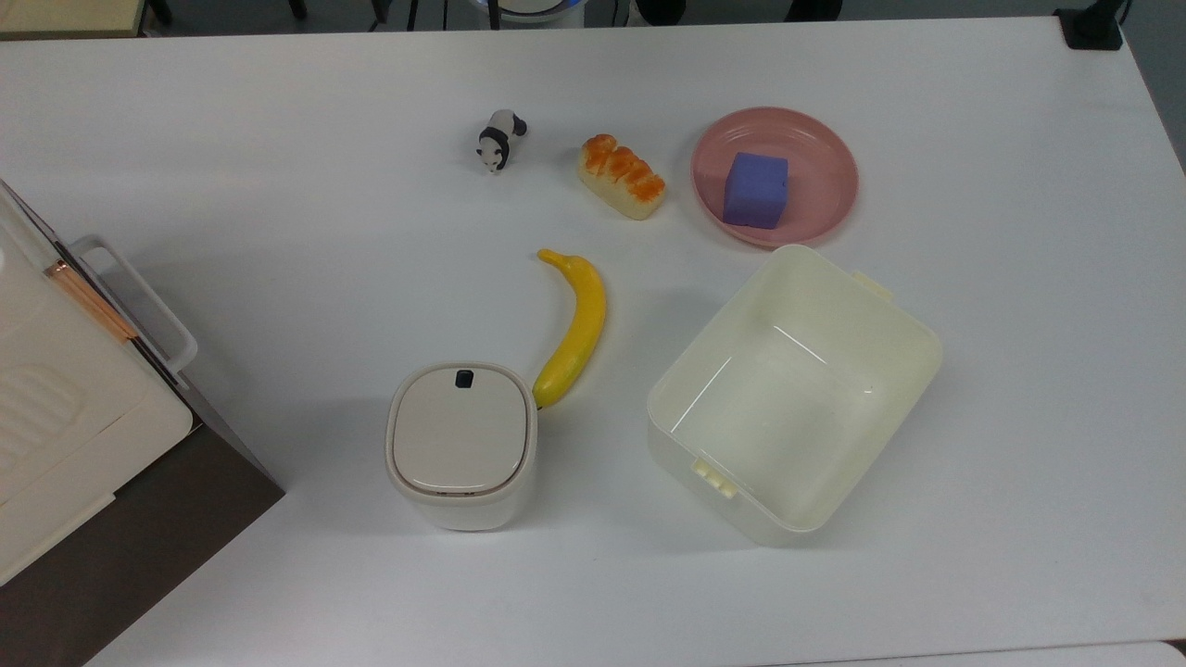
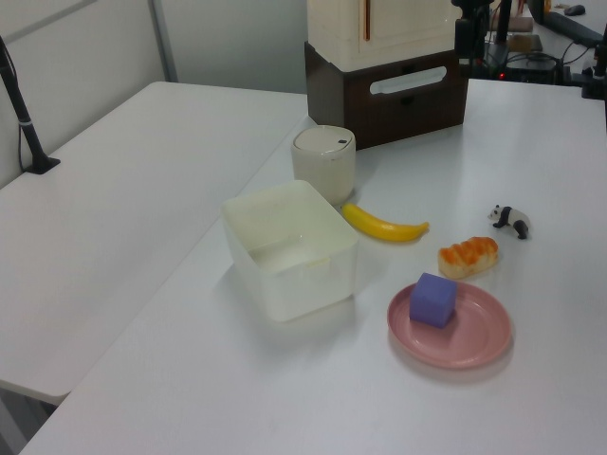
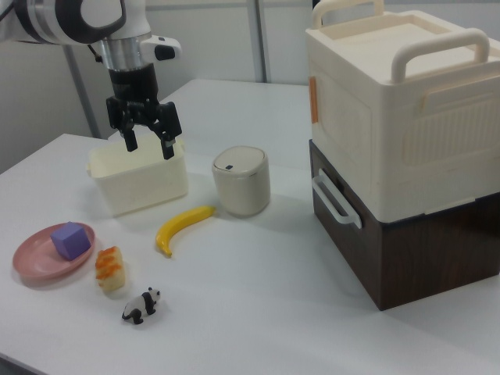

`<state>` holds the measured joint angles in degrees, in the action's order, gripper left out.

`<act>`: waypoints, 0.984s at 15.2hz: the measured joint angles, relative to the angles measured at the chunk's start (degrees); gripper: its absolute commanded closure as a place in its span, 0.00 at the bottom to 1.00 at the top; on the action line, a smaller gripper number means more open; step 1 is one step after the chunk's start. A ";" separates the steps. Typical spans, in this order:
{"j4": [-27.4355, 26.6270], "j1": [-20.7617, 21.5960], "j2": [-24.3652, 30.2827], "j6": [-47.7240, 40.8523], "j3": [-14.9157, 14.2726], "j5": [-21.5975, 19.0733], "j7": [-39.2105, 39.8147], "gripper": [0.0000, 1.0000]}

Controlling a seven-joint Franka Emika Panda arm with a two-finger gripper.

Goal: Slide open the drawer

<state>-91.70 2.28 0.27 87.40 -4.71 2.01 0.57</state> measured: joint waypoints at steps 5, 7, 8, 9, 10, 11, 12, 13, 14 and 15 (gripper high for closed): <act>0.01 -0.02 0.00 0.00 -0.03 0.00 0.01 0.00; 0.04 -0.10 0.00 0.00 -0.29 0.00 0.02 0.00; 0.04 -0.21 0.01 0.00 -0.42 0.00 0.01 0.00; 0.05 -0.43 0.01 0.00 -0.46 0.00 0.01 0.00; 0.05 -0.59 0.01 0.00 -0.49 0.00 0.02 0.00; 0.05 -0.67 0.01 0.00 -0.53 0.00 0.02 0.00; 0.05 -0.68 0.01 0.00 -0.55 0.00 0.04 0.00; 0.05 -0.68 0.01 0.00 -0.55 0.00 0.34 0.00; 0.05 -0.69 0.01 0.00 -0.56 0.00 1.24 0.00; 0.05 -0.75 0.01 0.00 -0.59 0.01 2.66 0.00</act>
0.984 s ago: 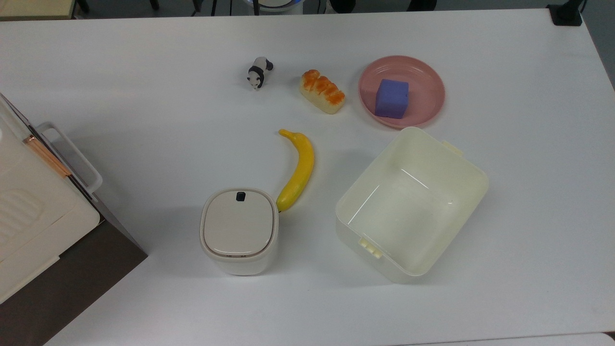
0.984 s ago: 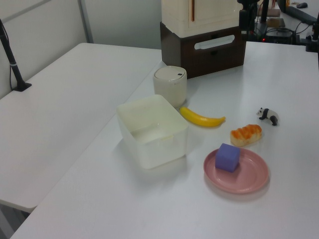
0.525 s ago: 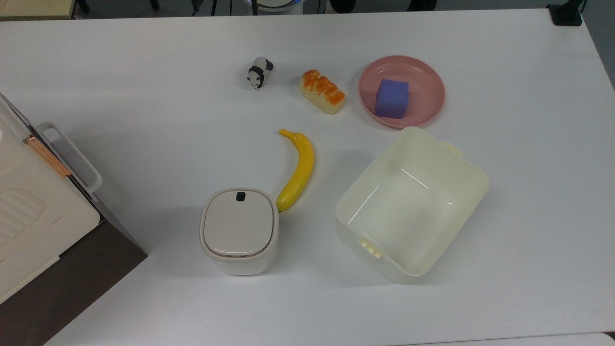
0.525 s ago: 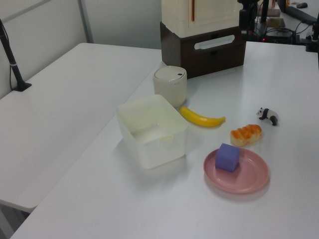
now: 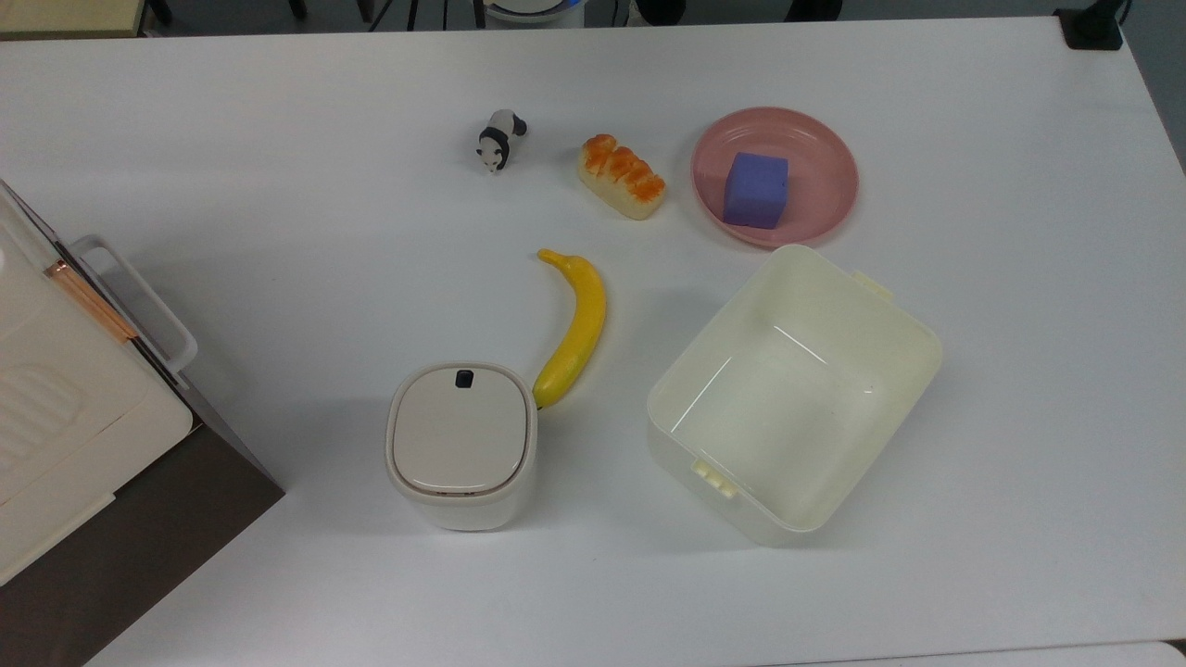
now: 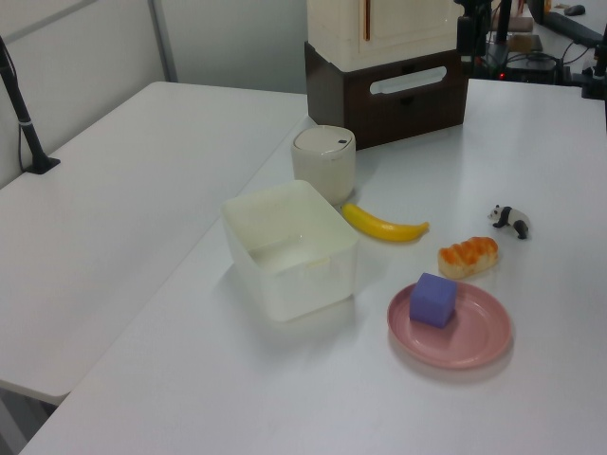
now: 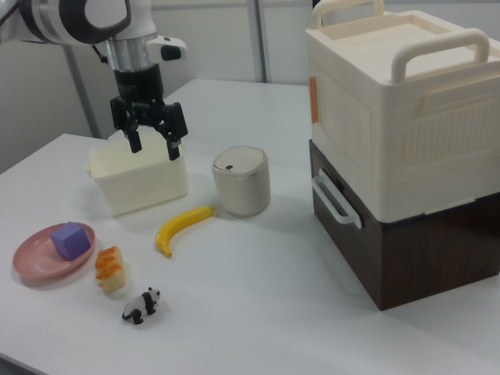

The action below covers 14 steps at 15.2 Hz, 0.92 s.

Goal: Slide open the drawer

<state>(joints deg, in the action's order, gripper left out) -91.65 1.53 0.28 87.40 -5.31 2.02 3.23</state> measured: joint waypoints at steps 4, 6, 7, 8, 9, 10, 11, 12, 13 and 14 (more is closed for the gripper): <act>0.01 -1.31 0.00 0.27 -0.19 0.07 7.79 0.00; 0.01 -2.18 -0.23 2.02 -0.22 0.34 11.12 0.00; 0.00 -2.47 -0.67 3.17 -0.23 0.87 12.85 0.00; -0.03 -2.67 -1.34 4.56 -0.23 1.71 14.49 0.00; -0.06 -2.86 -2.24 6.26 -0.23 2.74 15.96 0.00; -0.10 -3.09 -3.28 8.07 -0.24 3.80 17.42 0.00; -0.11 -3.42 -4.41 9.75 -0.24 4.62 19.31 0.00; -0.10 -3.83 -5.57 11.49 -0.25 5.24 21.59 0.00; -0.10 -4.29 -6.63 13.18 -0.25 5.63 23.97 0.00; -0.12 -4.84 -7.62 14.94 -0.28 5.86 26.56 0.00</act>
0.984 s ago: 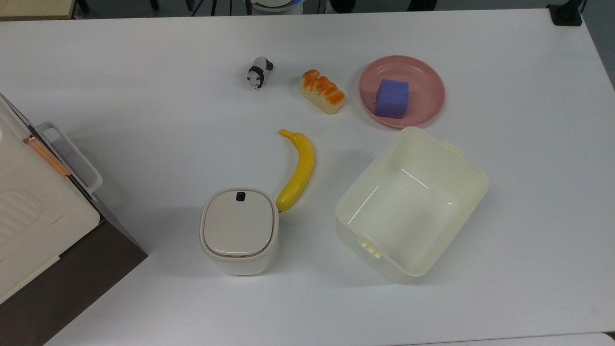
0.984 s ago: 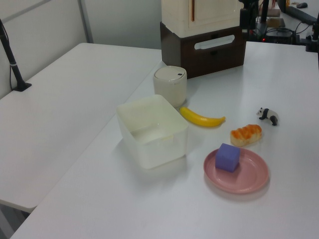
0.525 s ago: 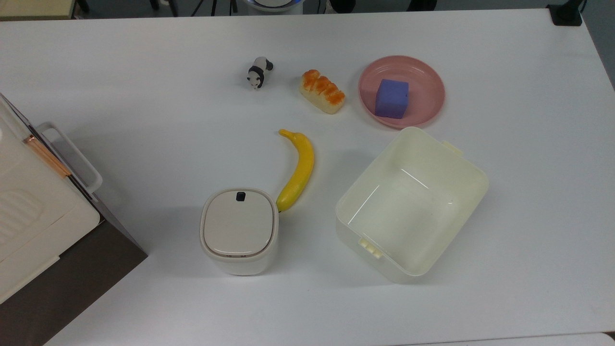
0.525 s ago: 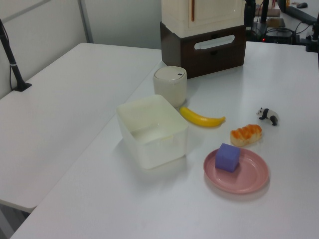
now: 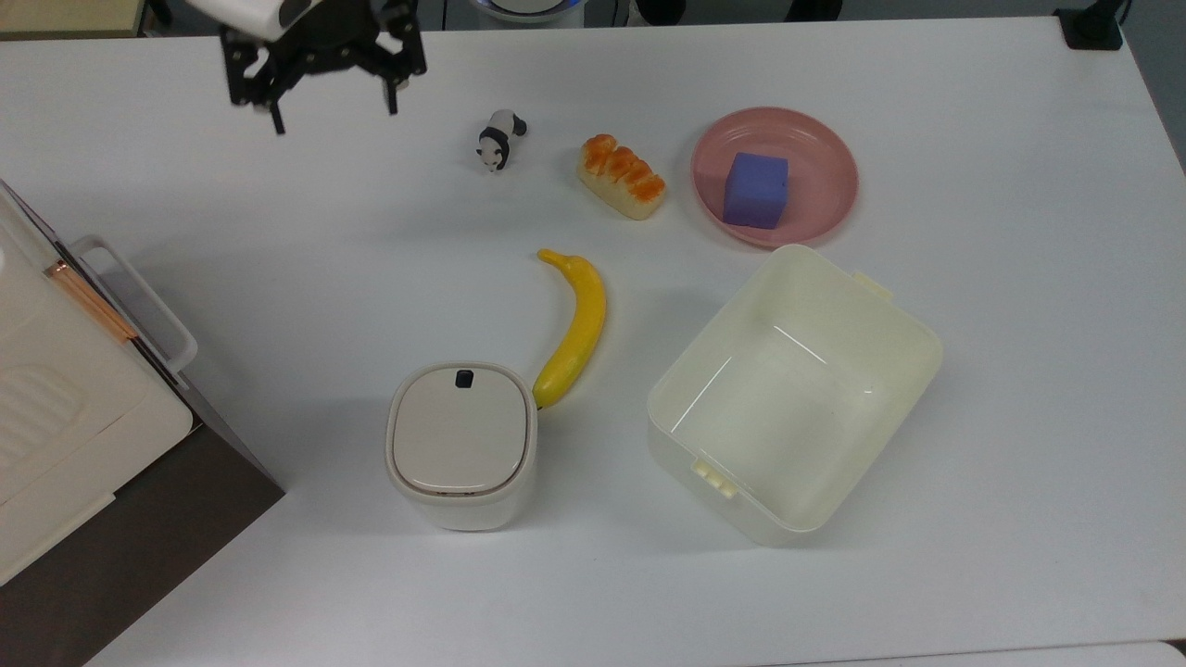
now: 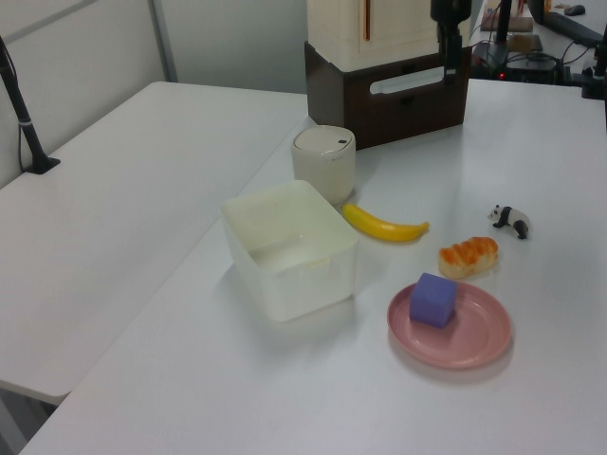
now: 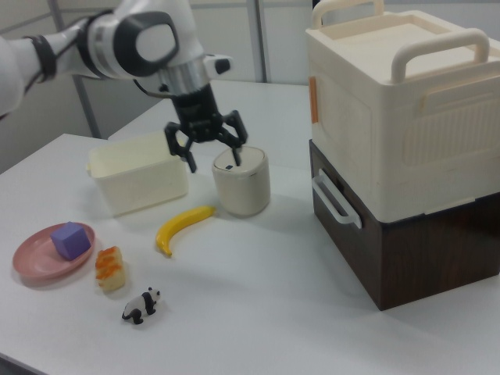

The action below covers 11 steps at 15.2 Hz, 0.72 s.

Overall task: Slide open the drawer
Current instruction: 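Move the gripper toward the white handle of the brown drawer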

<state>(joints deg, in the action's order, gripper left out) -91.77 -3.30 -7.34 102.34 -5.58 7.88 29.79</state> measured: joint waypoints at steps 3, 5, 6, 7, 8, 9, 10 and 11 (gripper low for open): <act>-0.24 -1.83 -2.58 5.70 -0.04 0.07 8.62 0.00; -0.43 -3.03 -4.07 9.09 -0.10 0.10 13.49 0.00; -0.49 -3.49 -4.67 10.27 -0.10 0.20 15.05 0.00; -0.53 -3.88 -5.29 11.50 -0.11 0.48 16.09 0.00; -0.55 -4.20 -5.97 12.61 -0.11 1.02 16.74 0.00; -0.57 -4.46 -6.64 13.58 -0.12 1.74 17.09 0.00; -0.59 -4.80 -7.31 14.47 -0.12 2.52 17.32 0.00; -0.60 -5.18 -7.98 15.59 -0.12 3.09 17.70 0.00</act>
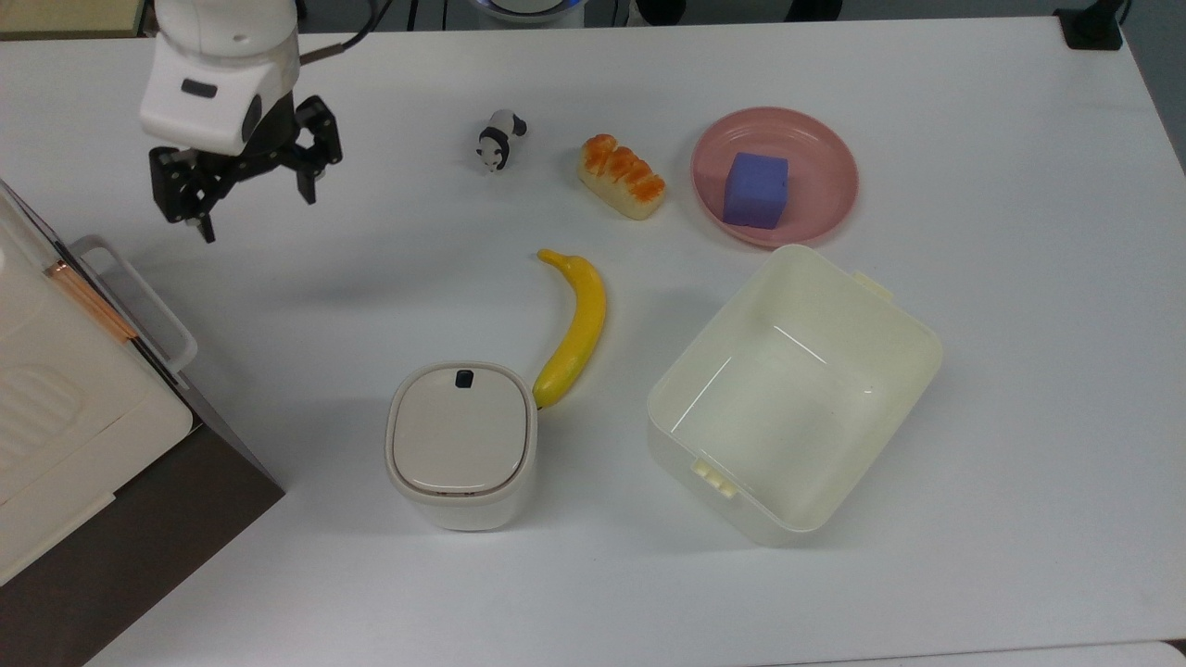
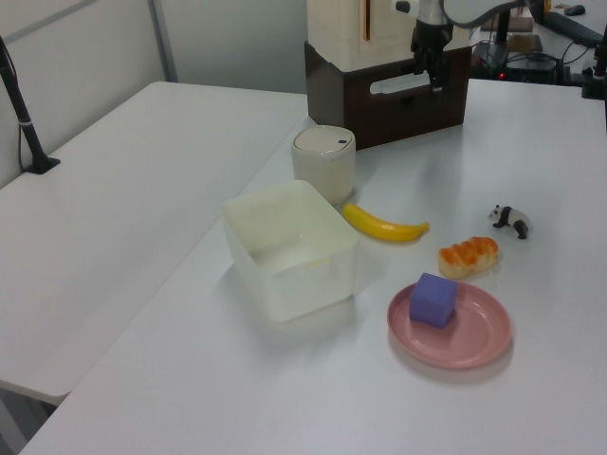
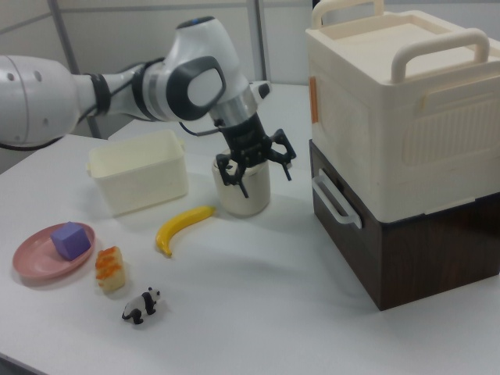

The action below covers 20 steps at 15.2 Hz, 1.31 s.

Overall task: Slide open the drawer
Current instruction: 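Move the gripper toward the white handle of the brown drawer, then lower the gripper and close it on the white drawer handle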

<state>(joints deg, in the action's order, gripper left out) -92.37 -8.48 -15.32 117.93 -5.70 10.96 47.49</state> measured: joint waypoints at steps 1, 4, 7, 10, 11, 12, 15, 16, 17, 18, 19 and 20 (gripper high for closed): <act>-0.01 -0.74 -0.97 1.82 -0.01 0.39 1.09 0.00; -0.03 -2.84 -3.00 6.90 -0.05 0.60 4.09 0.07; -0.02 -4.54 -4.89 10.79 -0.06 2.49 6.30 0.12; 0.01 -5.99 -6.41 14.87 -0.07 3.69 6.99 0.16; 0.01 -6.24 -6.78 15.83 -0.07 4.09 7.16 0.20; 0.02 -6.43 -7.06 16.29 -0.07 4.59 7.17 0.26; 0.03 -6.54 -7.42 16.53 -0.07 6.39 7.26 0.36; 0.04 -6.55 -7.52 16.53 -0.07 6.58 7.29 0.36; 0.05 -6.55 -7.65 16.53 -0.07 6.60 7.35 0.36; 0.06 -6.54 -7.76 16.53 -0.05 6.61 7.45 0.36; 0.14 -6.54 -7.84 16.57 0.00 6.61 7.50 0.35; 0.32 -6.52 -7.89 16.61 0.08 6.61 7.51 0.35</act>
<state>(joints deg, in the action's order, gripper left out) -92.05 -15.01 -23.22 134.54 -5.62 17.58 55.01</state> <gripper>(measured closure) 0.352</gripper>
